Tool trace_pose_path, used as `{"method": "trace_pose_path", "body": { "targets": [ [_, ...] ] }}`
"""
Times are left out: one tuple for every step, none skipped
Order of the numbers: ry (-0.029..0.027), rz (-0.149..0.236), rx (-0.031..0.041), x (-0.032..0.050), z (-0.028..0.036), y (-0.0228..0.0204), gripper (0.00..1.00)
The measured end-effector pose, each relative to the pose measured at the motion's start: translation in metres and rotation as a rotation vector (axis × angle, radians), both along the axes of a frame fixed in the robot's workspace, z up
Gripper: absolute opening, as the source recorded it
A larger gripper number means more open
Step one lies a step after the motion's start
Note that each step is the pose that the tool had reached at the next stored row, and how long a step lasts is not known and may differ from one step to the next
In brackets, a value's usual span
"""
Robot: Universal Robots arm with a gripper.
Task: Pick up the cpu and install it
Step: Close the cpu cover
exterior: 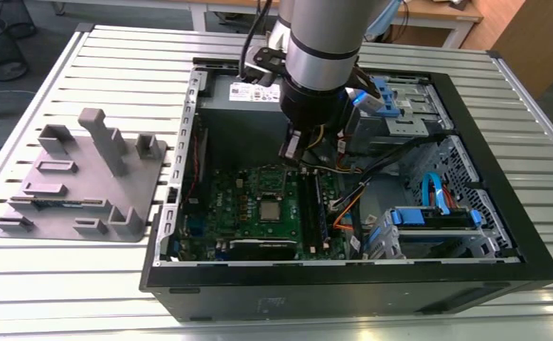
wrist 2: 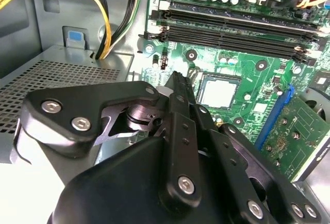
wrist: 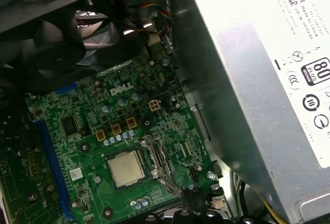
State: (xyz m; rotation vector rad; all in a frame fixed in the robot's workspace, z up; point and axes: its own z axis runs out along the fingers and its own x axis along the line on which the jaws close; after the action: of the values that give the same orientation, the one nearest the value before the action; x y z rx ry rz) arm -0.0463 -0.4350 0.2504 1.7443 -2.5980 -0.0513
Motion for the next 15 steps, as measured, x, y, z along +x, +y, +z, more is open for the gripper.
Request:
{"method": "trace_pose_path", "body": {
  "targets": [
    [0.0000, 0.002, 0.0000, 0.0000, 0.0000, -0.0005, 0.11],
    [0.0000, 0.005, 0.0000, 0.0000, 0.0000, -0.0011, 0.11],
    [0.0000, 0.007, 0.0000, -0.0001, 0.0000, -0.0015, 0.11],
    [0.0000, 0.010, 0.0000, 0.0000, 0.0000, -0.0019, 0.11],
    [0.0000, 0.012, 0.0000, 0.0000, 0.0000, -0.0023, 0.11],
    [0.0000, 0.014, 0.0000, -0.0001, 0.0000, -0.0027, 0.11],
    [0.0000, 0.015, 0.0001, 0.0000, -0.0001, -0.0028, 0.11],
    [0.0000, 0.017, 0.0001, 0.0000, -0.0001, -0.0028, 0.11],
    [0.0000, 0.017, 0.0000, 0.0000, 0.0000, -0.0028, 0.11],
    [0.0000, 0.017, 0.0000, 0.0000, 0.0000, -0.0029, 0.11],
    [0.0000, 0.017, 0.0000, 0.0000, 0.0000, -0.0029, 0.11],
    [0.0000, 0.017, 0.0000, 0.0000, 0.0000, -0.0029, 0.11],
    [0.0000, 0.017, 0.0000, 0.0000, 0.0000, -0.0029, 0.11],
    [0.0000, 0.017, 0.0000, 0.0000, 0.0000, -0.0029, 0.11],
    [0.0000, 0.017, 0.0000, 0.0000, 0.0000, -0.0029, 0.11]
  ]
}}
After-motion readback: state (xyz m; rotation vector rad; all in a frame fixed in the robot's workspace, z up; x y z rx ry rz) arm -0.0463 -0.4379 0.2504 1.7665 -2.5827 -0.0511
